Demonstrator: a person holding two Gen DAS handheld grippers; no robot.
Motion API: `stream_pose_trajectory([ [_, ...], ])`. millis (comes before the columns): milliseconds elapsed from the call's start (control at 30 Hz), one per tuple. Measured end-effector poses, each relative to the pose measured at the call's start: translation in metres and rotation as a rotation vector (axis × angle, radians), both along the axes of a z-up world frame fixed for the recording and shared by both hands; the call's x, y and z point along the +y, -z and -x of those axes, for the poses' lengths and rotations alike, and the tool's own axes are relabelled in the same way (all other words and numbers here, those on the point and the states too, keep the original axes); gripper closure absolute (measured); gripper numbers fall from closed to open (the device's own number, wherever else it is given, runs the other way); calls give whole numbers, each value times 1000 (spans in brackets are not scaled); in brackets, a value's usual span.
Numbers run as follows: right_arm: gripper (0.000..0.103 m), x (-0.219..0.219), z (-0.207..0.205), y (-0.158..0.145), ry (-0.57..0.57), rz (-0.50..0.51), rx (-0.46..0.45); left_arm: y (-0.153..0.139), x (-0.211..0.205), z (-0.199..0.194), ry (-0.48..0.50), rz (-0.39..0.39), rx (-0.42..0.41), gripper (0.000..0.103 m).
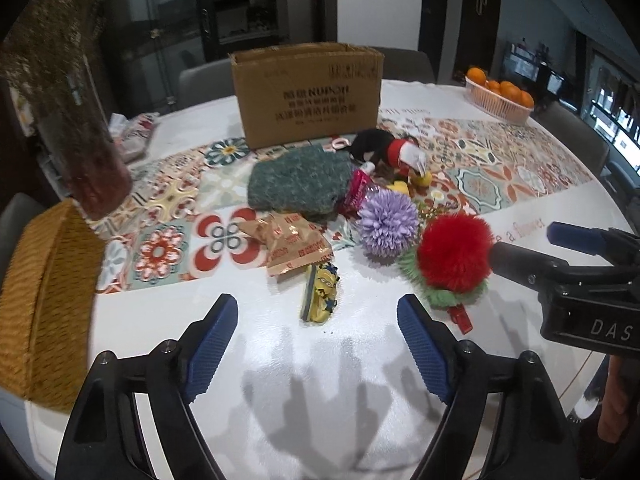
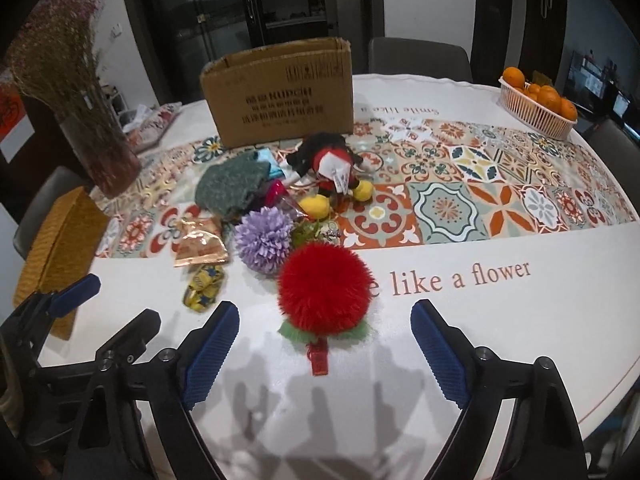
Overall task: Organize soft objects
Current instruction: 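Grasp the yellow minion figure with the left tool while the right tool grasps the red pompom, then carry the minion and pompom into the cardboard box and open both tools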
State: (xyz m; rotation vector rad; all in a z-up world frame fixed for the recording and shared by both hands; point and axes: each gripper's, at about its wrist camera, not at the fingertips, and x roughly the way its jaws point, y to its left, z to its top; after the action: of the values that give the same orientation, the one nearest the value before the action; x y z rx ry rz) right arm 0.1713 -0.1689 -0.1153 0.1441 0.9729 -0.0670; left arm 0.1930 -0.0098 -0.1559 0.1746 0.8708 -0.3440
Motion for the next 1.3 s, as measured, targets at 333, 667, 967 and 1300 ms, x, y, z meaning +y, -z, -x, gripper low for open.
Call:
stream_pose_trajectory([
  [333,16,-3,-25,40,-46,28,-2,49,-14,-22,-3,-60,21,27],
  [667,24,-7,-41,79,-82,21,5,79,-21,-42,-16,-37,55,36],
  [967,41,-11,-50,89,-61,-52,-18,81,-21,-53,-33,3,60,51],
  [1300,63,-5,-48,87,-69,-39,-40,79,-20,-51,-35,13,66,77],
])
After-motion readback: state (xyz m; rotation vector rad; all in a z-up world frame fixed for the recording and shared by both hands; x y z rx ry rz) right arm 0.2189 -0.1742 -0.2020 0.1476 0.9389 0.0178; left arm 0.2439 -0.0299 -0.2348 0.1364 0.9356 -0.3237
